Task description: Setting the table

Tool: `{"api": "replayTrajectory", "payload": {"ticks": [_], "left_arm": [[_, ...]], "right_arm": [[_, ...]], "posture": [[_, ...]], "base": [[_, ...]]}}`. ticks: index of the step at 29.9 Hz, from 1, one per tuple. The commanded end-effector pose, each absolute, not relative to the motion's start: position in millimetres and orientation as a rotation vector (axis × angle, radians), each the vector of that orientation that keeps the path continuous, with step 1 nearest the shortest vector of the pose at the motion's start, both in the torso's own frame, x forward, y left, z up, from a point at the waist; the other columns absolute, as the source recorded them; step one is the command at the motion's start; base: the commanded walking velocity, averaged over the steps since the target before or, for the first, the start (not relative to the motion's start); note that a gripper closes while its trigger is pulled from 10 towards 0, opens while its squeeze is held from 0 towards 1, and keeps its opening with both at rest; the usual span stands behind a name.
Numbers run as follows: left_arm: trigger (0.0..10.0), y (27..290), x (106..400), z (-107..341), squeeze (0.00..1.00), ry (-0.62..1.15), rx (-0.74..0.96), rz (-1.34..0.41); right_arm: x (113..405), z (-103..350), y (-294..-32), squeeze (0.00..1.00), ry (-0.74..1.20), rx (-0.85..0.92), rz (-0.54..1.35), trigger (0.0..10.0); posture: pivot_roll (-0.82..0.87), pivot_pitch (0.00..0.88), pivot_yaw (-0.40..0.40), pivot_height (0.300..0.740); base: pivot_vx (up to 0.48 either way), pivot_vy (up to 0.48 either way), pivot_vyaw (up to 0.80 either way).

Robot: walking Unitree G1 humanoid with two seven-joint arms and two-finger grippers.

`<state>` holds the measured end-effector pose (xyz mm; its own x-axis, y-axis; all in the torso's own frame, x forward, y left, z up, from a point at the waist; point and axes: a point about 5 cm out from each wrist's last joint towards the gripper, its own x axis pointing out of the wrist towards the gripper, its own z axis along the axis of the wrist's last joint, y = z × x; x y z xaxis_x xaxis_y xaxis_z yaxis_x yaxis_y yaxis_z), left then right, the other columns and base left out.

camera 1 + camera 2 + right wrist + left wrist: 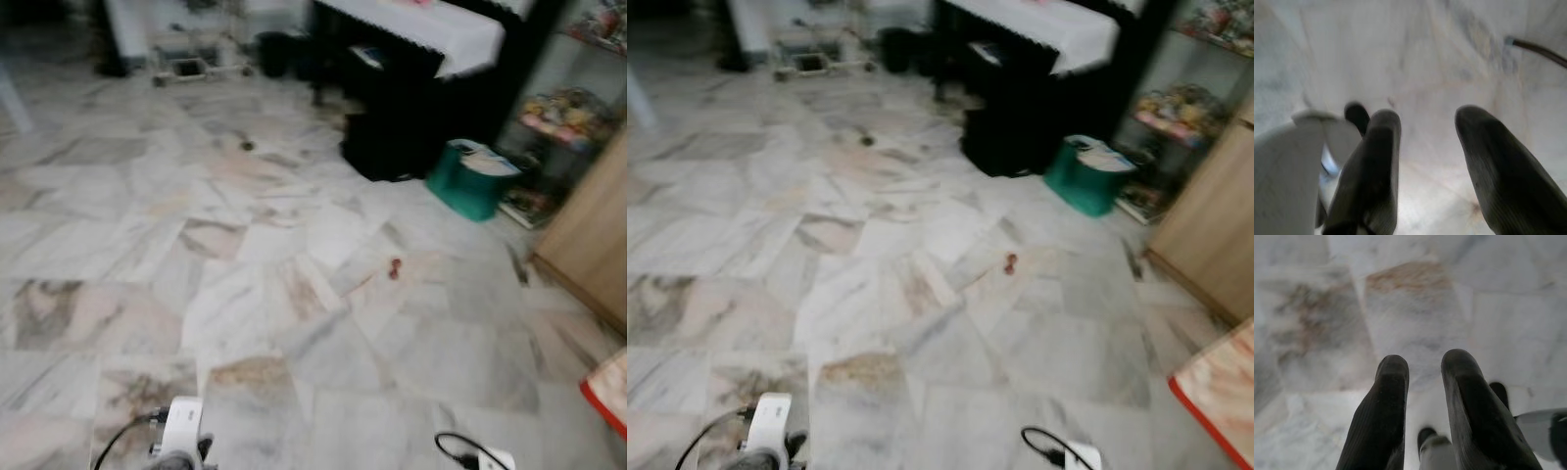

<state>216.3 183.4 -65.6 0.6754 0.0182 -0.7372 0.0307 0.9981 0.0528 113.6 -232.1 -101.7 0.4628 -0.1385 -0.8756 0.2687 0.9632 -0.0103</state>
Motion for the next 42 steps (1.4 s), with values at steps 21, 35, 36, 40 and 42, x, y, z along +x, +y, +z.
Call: {"api": "replayTrajectory", "payload": {"ticks": [21,35,36,40,42], "left_arm": [[10.0,191.1,208.5,-69.5,0.00,0.860,0.088,0.008],[10.0,189.9,211.3,-68.0,0.00,0.852,0.088,0.007],[10.0,189.9,211.3,-68.0,0.00,0.852,0.088,0.007],[10.0,191.3,210.6,-68.3,0.00,0.853,0.071,0.028],[10.0,191.7,210.3,-68.4,0.00,0.855,0.073,0.027]], "right_arm": [[117.7,-101.3,-228.1,0.00,1.050,0.125,-0.238,10.0],[117.4,-101.4,-228.1,0.00,1.049,0.129,-0.241,10.0],[117.4,-101.4,-228.1,0.00,1.049,0.129,-0.241,10.0],[117.3,-101.3,-228.5,0.00,1.050,0.127,-0.240,10.0],[117.3,-101.3,-228.5,0.00,1.050,0.127,-0.239,10.0]], "posture": [[0.05,0.000,-0.020,0.724],[0.05,0.000,-0.023,0.724],[0.05,0.000,-0.023,0.724],[0.05,0.000,-0.026,0.724],[0.06,0.000,-0.027,0.724]], "base": [[0.000,0.000,-0.78],[0.000,0.000,-0.77],[0.000,0.000,-0.76],[0.000,0.000,-0.76],[0.000,0.000,-0.76]]}}
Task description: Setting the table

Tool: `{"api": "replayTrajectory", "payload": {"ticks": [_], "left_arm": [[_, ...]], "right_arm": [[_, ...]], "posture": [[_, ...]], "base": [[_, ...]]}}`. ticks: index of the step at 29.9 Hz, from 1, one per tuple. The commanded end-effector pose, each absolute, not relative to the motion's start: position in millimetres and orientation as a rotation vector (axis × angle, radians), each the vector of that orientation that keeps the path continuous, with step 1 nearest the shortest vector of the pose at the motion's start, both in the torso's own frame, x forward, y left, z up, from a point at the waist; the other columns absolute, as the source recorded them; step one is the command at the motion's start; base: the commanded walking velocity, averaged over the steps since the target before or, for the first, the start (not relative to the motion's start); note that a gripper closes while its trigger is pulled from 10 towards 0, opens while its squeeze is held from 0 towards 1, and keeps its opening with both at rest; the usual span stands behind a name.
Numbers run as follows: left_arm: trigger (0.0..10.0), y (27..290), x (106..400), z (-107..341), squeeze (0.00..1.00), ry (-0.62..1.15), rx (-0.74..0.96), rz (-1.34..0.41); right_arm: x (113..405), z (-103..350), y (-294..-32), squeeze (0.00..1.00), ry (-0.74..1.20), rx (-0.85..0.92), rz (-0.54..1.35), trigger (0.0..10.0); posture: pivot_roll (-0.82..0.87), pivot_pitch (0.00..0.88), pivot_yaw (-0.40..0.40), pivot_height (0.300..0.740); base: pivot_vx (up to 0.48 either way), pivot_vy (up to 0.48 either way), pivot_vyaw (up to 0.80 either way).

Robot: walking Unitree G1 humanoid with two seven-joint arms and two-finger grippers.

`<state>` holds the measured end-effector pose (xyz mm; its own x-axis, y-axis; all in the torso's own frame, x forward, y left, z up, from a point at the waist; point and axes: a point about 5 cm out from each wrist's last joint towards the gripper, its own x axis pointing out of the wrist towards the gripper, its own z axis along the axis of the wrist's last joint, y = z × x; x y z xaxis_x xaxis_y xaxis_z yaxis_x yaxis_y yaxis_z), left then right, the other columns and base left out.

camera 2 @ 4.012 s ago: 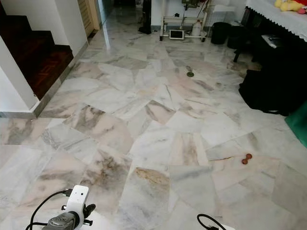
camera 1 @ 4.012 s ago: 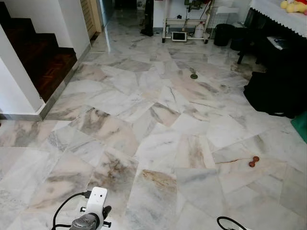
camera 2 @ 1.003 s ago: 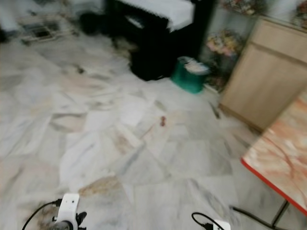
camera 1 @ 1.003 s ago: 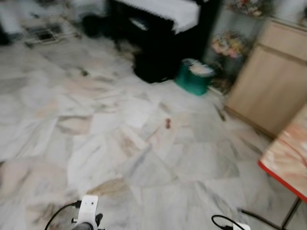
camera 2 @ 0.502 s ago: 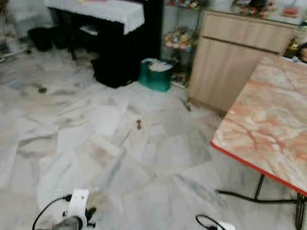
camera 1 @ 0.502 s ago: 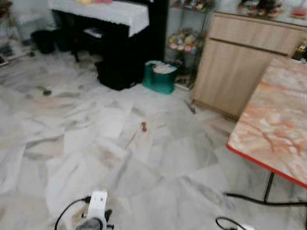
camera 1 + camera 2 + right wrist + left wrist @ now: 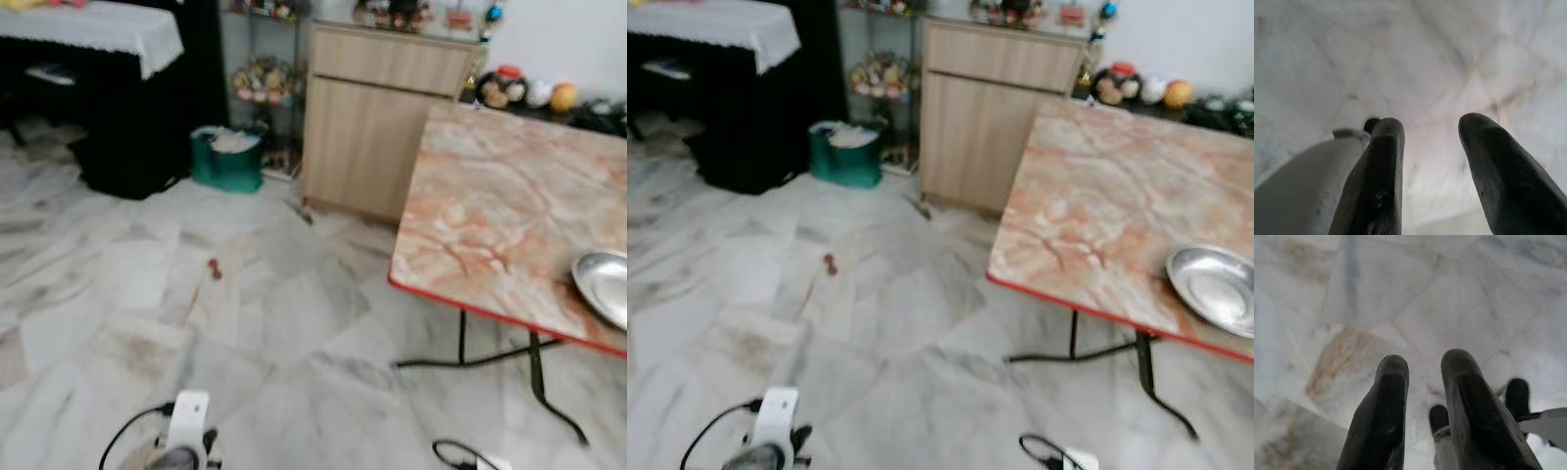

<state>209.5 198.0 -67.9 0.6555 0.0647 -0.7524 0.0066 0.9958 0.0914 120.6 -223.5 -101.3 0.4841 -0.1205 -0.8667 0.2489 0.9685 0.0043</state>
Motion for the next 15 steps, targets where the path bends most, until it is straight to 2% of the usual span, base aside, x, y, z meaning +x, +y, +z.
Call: {"api": "replayTrajectory", "payload": {"ticks": [1,12,15], "left_arm": [[10.0,191.7,210.3,-68.4,0.00,0.855,0.073,0.027],[10.0,193.2,211.7,-67.5,0.00,0.853,0.075,0.029],[10.0,193.4,212.1,-67.2,0.00,0.852,0.075,0.029]], "right_arm": [[117.2,-101.3,-228.6,0.00,1.051,0.126,-0.239,10.0],[118.6,-101.0,-228.0,0.00,1.046,0.129,-0.240,10.0],[119.2,-100.8,-227.7,0.00,1.034,0.151,-0.251,10.0]], "posture": [[0.06,0.000,-0.027,0.724],[0.06,0.000,-0.025,0.724],[0.06,0.000,-0.025,0.724]], "base": [[0.000,0.000,-0.76],[0.000,0.000,-0.75],[0.000,0.000,0.00]]}}
